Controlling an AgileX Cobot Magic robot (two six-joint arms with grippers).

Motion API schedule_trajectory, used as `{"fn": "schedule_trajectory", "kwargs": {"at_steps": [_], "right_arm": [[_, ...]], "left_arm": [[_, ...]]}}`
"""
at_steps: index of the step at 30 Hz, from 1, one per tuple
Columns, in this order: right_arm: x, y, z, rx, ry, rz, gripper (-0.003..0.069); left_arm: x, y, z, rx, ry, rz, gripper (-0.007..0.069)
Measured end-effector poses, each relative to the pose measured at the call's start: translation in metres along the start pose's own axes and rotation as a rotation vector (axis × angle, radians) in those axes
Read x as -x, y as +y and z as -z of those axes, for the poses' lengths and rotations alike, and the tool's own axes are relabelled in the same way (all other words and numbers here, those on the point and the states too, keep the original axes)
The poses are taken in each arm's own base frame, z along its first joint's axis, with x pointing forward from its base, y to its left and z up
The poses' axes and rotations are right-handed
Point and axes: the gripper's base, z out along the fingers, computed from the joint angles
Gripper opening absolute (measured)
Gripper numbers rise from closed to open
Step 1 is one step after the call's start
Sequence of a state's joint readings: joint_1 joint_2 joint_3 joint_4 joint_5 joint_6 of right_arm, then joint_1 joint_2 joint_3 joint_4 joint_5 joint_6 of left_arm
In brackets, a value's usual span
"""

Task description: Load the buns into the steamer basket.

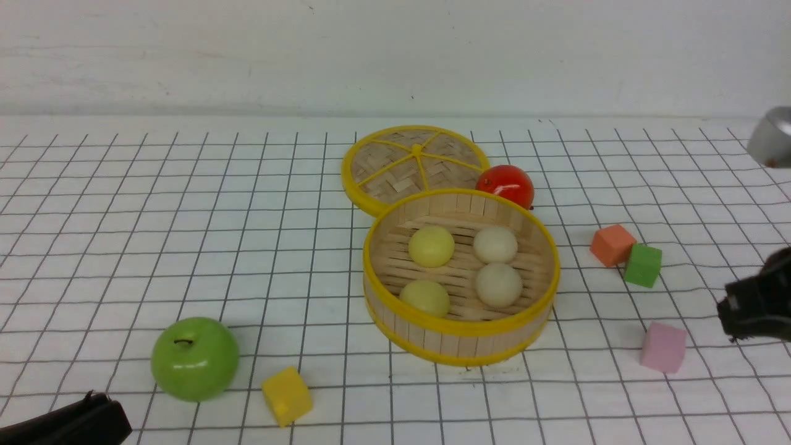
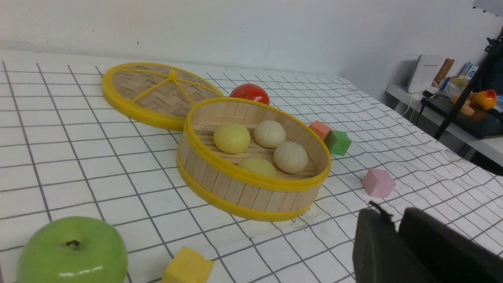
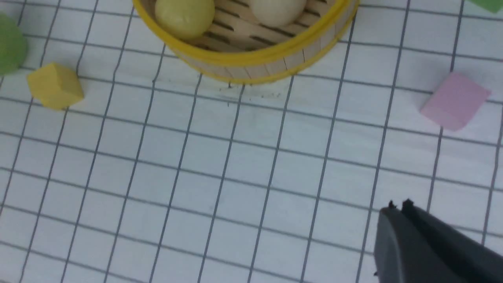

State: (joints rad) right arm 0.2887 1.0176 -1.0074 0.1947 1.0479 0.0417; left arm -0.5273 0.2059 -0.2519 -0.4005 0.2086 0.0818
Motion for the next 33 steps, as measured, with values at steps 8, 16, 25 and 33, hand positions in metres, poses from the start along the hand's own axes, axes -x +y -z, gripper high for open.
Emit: {"fn": "schedule_trajectory", "kwargs": {"at_steps": [8,16,25,33], "right_arm": [[-0.022,-0.004,0.02,-0.027,-0.001,0.033,-0.002],[-0.113,-0.037,0.008,-0.17,-0.538,0.08,-0.002],[-0.201,-0.062,-0.063,-0.236,-0.688,0.051,-0.002],[-0.204,-0.065,-0.065,-0.261,-0.686,0.038,-0.0017]], "left_arm": [[0.0,0.0,0.0,0.0,0.0,0.0,0.0091],[0.0,0.0,0.0,0.0,0.002,-0.001,0.0092],[0.0,0.0,0.0,0.0,0.002,-0.001,0.0092],[0.0,0.0,0.001,-0.001,-0.002,-0.001,0.0099]]}}
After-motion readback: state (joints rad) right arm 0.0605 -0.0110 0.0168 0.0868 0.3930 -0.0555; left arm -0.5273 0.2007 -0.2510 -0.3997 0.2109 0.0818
